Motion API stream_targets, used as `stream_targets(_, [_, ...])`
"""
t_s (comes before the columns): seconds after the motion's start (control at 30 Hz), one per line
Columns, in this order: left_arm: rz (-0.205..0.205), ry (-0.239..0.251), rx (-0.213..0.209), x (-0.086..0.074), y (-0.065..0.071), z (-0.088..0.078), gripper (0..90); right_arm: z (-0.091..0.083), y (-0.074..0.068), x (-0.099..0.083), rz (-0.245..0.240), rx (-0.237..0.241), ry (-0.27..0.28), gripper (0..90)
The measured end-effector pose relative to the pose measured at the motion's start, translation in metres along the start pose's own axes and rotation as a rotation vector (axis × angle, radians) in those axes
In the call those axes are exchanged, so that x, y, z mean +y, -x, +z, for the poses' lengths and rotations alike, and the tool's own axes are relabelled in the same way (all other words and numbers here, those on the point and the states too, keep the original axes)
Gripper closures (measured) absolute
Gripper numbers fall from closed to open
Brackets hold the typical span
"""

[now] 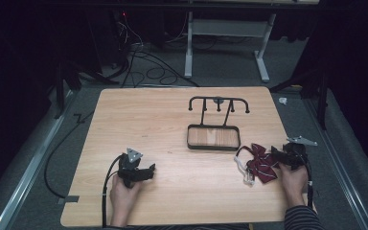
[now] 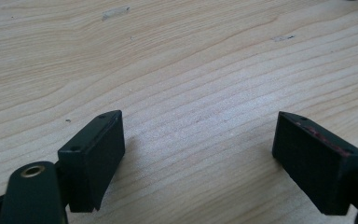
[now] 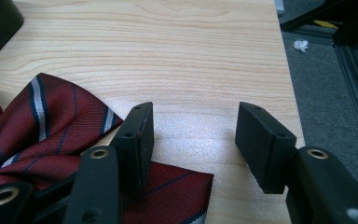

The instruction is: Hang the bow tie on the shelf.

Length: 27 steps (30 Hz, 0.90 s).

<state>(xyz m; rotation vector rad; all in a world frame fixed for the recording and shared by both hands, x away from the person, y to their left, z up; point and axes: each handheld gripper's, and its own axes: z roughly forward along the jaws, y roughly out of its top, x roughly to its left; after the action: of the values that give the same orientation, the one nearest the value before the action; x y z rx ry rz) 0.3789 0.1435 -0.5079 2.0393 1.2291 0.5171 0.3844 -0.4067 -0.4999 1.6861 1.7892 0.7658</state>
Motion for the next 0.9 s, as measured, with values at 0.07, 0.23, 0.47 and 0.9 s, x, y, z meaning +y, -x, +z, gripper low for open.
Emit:
stream_targets(0.07, [0.0,0.0,0.0,0.0,0.0,0.0,17.3,0.0,0.0,0.0,0.0,0.0,0.0,48.4])
stream_targets(0.23, [0.001,0.0,-0.001,-0.0001,-0.0001,0.0,17.2,0.0,0.0,0.0,0.0,0.0,0.0,48.4])
stream_targets(0.47, [0.002,0.0,-0.002,-0.0001,-0.0001,-0.0001,17.2,0.0,-0.0001,0.0001,-0.001,0.001,0.0,48.6])
stream_targets(0.9, [0.002,0.001,-0.002,-0.0003,-0.0001,-0.0002,17.2,0.0,0.0002,0.0001,-0.008,0.006,0.0,48.7])
